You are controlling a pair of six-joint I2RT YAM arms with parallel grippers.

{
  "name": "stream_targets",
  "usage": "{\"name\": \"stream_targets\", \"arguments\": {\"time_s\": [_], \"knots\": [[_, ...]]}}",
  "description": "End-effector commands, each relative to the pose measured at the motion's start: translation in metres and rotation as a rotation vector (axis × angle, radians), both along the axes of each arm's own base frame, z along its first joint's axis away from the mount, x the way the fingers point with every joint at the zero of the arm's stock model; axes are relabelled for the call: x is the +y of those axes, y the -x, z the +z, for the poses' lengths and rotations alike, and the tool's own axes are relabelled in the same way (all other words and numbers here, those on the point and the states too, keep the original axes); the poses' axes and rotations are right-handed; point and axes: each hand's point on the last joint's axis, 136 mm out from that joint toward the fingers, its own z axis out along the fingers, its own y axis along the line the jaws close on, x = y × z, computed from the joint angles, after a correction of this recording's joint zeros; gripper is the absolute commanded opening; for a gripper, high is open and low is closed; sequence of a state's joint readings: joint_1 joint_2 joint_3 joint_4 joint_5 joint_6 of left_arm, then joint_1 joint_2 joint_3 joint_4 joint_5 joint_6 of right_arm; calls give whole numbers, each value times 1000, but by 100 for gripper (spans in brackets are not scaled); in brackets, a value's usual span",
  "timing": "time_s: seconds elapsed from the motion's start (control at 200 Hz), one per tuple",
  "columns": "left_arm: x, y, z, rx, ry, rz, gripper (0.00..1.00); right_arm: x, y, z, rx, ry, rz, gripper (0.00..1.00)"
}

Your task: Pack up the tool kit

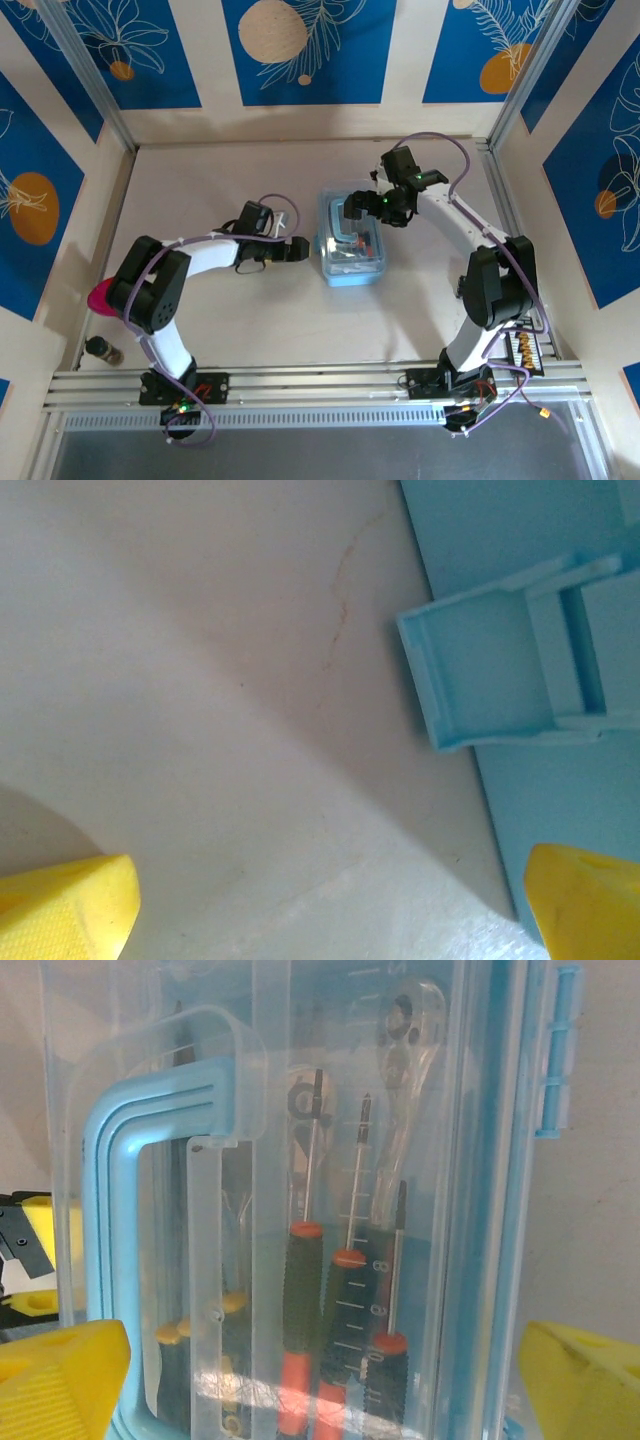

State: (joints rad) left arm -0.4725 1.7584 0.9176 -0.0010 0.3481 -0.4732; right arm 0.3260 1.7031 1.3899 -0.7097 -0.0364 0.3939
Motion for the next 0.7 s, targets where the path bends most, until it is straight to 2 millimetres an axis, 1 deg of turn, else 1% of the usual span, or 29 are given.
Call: {"name": "stream_targets", "arguments": {"time_s": [0.0, 0.08, 0.2, 0.32, 0.425, 0.515, 0.62, 0.695], "knots": [[-28, 10, -12, 102, 149, -27, 100, 7, -3, 6, -9, -36, 28, 99], [-32, 5, -3, 49, 179, -43, 100, 8, -2, 5, -3, -38, 28, 99], [-32, 0, 18, -59, 185, -79, 100, 9, -1, 3, 4, -43, 32, 99], [-38, -1, 34, -54, 224, -100, 100, 10, -1, 3, 3, -48, 34, 99], [-41, -3, 38, -51, 238, -106, 100, 14, -2, 2, 12, -70, 41, 99], [-37, -4, 36, -72, 203, -105, 100, 18, -2, -2, 24, -65, 56, 100], [-28, 1, 31, -92, 144, -116, 100, 20, -1, -13, 58, -22, 81, 100], [-22, 4, 28, -108, 115, -125, 100, 19, 1, -25, 95, 24, 96, 99]]}}
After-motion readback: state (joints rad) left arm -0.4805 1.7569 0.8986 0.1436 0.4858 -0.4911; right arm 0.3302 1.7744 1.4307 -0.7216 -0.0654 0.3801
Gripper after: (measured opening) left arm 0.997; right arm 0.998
